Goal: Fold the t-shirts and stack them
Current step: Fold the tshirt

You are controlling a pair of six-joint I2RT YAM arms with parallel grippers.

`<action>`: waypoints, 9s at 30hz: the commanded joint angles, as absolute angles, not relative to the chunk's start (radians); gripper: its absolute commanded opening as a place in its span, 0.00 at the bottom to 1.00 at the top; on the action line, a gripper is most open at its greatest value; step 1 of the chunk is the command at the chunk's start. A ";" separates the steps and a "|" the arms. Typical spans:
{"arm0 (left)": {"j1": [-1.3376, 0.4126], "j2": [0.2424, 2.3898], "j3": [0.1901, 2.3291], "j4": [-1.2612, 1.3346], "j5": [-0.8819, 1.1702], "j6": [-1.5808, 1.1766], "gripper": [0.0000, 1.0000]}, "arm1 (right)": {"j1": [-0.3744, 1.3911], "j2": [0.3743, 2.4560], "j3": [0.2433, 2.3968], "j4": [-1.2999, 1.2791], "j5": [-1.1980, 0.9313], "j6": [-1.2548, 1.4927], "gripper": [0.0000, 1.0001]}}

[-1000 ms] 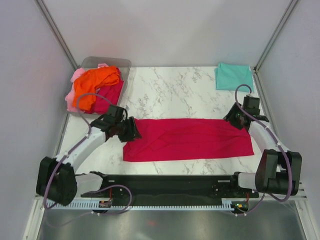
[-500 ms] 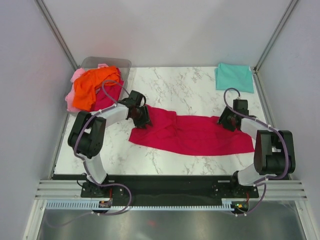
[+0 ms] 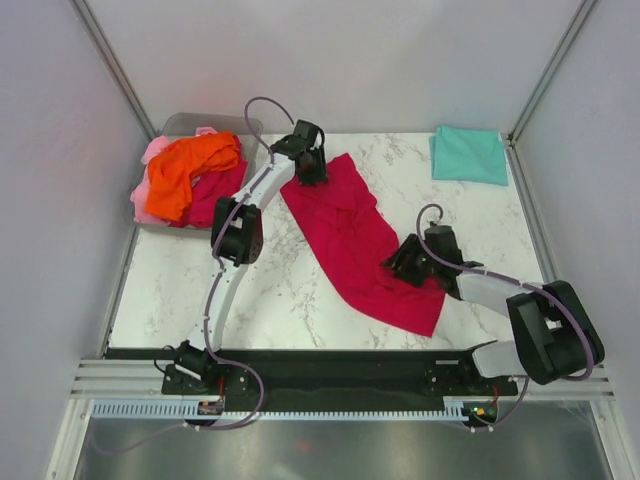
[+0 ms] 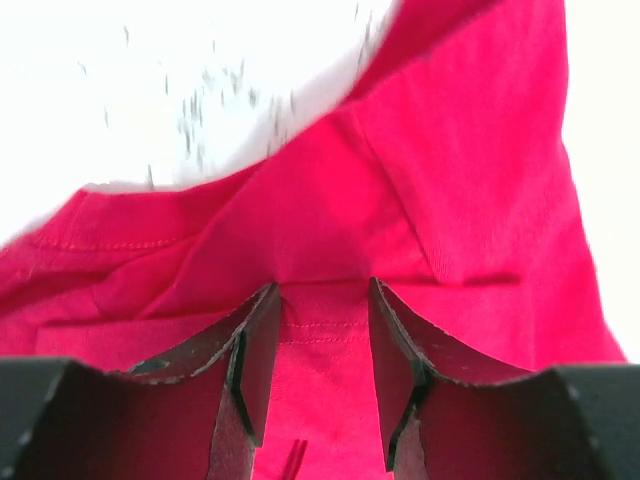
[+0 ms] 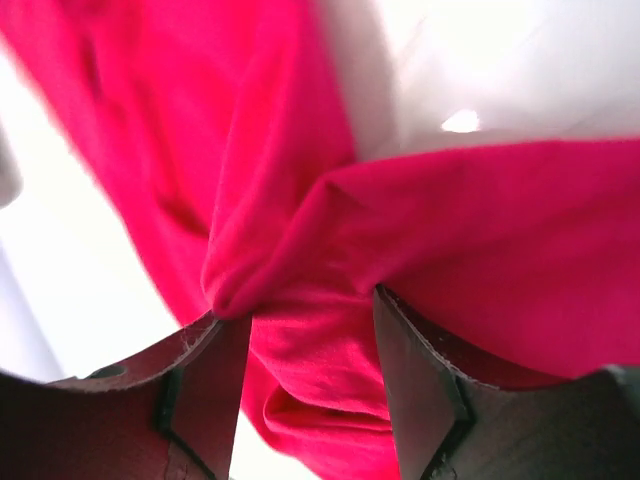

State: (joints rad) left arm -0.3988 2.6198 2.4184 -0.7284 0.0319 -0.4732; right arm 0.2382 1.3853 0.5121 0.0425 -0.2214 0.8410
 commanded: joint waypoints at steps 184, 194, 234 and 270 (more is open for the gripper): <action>-0.673 1.089 0.333 -0.281 0.034 -0.992 0.40 | 1.019 1.186 0.347 -0.054 0.221 0.996 0.00; -0.701 1.085 0.359 -0.202 0.066 -0.936 0.02 | 1.019 1.126 0.334 -0.095 0.238 1.003 0.00; -0.378 1.577 1.392 -0.584 0.192 -0.556 0.02 | 0.578 1.624 1.376 -0.463 0.299 0.454 0.00; -0.190 2.047 1.949 -0.789 0.442 -0.520 0.57 | 0.270 1.939 1.606 -0.378 -0.203 0.419 0.78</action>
